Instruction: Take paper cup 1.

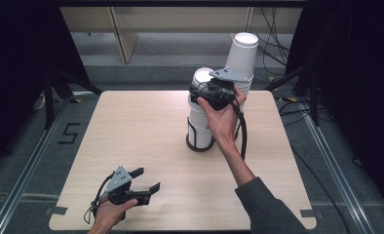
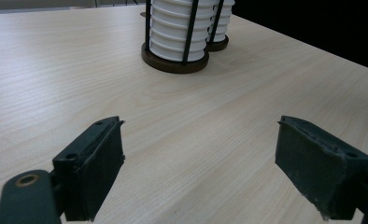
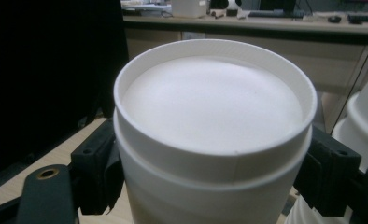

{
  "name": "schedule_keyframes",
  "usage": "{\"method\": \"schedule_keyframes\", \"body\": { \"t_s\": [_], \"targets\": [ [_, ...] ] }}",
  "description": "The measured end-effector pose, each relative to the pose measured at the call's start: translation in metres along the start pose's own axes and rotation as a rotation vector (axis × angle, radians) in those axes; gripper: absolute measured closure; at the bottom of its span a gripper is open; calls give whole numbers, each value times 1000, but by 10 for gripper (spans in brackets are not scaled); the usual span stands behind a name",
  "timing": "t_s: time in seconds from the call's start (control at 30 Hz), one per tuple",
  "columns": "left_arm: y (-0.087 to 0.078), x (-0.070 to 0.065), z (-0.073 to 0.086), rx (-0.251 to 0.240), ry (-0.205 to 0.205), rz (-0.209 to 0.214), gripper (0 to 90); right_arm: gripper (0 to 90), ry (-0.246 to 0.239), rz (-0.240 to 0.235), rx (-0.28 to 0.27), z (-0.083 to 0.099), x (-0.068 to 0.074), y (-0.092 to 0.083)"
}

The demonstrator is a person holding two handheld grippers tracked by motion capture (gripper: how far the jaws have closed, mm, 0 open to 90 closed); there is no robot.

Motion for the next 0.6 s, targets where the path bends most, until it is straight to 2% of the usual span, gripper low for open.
{"method": "schedule_keyframes", "body": {
  "t_s": [0.03,0.1,0.2,0.23,0.3,0.33,0.43,0.5,0.53,0.57,0.6],
  "targets": [
    [0,0,0,0,0,0,144,215,0,0,0,0,0,0],
    [0,0,0,-1,0,0,145,215,-10,-4,-35,-17,1,-11],
    [0,0,0,-1,-1,1,144,216,-24,-7,-64,-28,0,-19],
    [0,0,0,-1,-2,3,144,216,-31,-15,-90,-37,-2,-27],
    [1,0,0,-7,-3,12,144,216,-25,-39,-100,-42,-2,-37],
    [0,0,0,-3,-3,9,144,216,-25,-39,-100,-42,-2,-37],
    [0,-1,0,3,-3,8,144,216,-21,-100,-103,-39,-1,-55],
    [1,-1,0,4,-5,9,144,216,-35,-110,-98,-36,-1,-58],
    [1,-1,0,-2,-7,18,144,216,-23,-144,-88,-29,1,-64],
    [1,-1,0,-2,-7,18,144,216,-23,-144,-88,-29,1,-64],
    [1,-1,0,0,-8,13,144,216,-23,-168,-86,-20,1,-71]
  ]
}}
Point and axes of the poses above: each handheld gripper's, and its own axes: y roughly forward along the jaws, z roughly out of its underside, x roughly to its left, the point moved 4 cm from there along y, roughly forward along the jaws, and after that the axes turned 8 degrees about -y, right-handed, at the moved point
